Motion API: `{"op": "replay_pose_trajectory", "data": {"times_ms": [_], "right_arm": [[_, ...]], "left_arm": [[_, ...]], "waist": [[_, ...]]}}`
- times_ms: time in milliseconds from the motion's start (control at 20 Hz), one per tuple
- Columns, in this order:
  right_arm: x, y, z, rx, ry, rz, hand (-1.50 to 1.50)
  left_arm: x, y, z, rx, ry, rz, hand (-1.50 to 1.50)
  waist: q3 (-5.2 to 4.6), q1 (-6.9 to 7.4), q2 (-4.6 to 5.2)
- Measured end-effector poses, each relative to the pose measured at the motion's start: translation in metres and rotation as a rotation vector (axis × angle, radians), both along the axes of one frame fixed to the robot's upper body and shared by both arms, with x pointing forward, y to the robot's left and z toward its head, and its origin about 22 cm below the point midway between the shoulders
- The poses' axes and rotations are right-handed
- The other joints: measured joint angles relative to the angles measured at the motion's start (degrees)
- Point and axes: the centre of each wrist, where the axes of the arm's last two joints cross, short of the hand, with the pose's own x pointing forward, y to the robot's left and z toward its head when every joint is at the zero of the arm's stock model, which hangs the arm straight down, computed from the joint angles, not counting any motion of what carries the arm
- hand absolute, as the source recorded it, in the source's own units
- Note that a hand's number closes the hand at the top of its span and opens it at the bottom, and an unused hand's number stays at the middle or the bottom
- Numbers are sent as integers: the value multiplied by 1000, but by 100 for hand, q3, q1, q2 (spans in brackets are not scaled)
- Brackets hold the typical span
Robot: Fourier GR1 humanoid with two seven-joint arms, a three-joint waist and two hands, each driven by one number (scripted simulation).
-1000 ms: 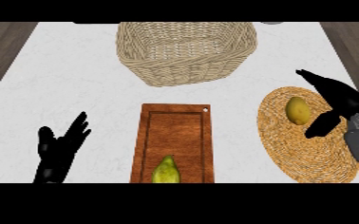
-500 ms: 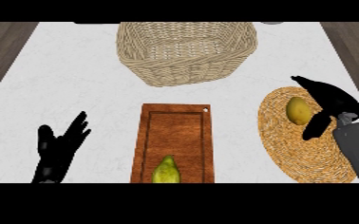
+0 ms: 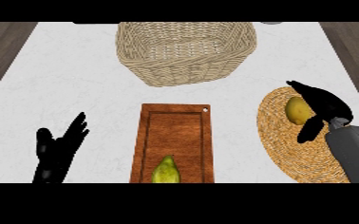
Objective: Pick the lemon from the placemat and place it in the basket
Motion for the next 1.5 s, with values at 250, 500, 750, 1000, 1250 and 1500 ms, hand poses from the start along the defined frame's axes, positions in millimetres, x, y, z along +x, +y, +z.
{"op": "replay_pose_trajectory", "data": {"times_ms": [250,500,750,1000,1250,1500], "right_arm": [[4,-2,-9,-5,-1,11,150],[6,-5,-15,-69,-51,83,150],[5,-7,-18,-104,-76,119,150],[11,90,-30,-119,-108,223,150],[3,219,-18,-86,-172,344,150],[-15,279,12,-4,-307,294,150]], "left_arm": [[2,-4,2,-4,18,-2,0],[1,-4,0,-3,11,-5,0],[0,-1,-1,-2,10,0,0],[2,-5,1,-2,7,-16,0],[15,-17,6,-9,-2,-83,0],[21,-26,7,-13,8,-117,0]], "waist": [[-4,5,8],[-12,16,2],[-11,6,-3],[-78,70,-46],[-58,493,18],[-30,697,49]]}}
